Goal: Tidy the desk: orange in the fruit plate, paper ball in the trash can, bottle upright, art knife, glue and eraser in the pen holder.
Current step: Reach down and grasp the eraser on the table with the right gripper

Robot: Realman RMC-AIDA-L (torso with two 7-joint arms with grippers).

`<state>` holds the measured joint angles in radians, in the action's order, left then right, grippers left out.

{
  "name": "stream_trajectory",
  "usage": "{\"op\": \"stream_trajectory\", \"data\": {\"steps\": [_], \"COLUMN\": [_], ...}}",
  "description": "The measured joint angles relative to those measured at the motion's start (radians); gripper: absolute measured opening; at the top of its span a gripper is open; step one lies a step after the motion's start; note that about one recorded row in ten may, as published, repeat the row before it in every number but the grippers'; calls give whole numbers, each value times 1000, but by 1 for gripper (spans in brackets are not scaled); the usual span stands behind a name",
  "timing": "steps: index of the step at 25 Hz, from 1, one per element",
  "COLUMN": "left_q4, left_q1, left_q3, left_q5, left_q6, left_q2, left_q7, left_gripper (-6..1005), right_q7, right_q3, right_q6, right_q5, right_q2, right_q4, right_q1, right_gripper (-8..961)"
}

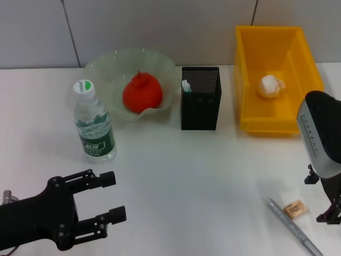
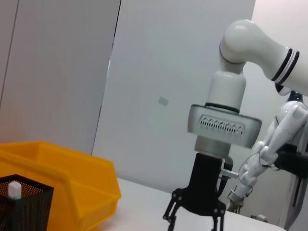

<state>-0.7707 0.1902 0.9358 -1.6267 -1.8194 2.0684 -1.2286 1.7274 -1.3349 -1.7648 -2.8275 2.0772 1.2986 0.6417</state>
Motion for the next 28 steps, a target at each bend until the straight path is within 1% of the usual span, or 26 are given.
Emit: {"op": "stream_trajectory", "data": {"steps": [4, 9, 19, 28], "left_q4": [24, 30, 30, 30], "left_q1": [8, 14, 18, 14], "left_q3": [1, 1, 1, 2], "left_q5": [1, 1, 1, 1], "left_q6": [-3, -1, -3, -4], "left_q2": [1, 0, -2, -1], "left_q7": [8, 10, 10, 10], "left_gripper": [704, 704, 704, 704], "right_q7": [-7, 3, 11, 24], "right_q3": [-2, -5, -32, -63], "right_q6": [63, 81, 132, 151], "right_q5": [-3, 12, 30, 32], "right_q2": [4, 8, 9, 9], "right_q4": [-56, -119, -154, -156], "right_q1": [10, 35, 42, 42], "right_gripper": [834, 834, 834, 834]}}
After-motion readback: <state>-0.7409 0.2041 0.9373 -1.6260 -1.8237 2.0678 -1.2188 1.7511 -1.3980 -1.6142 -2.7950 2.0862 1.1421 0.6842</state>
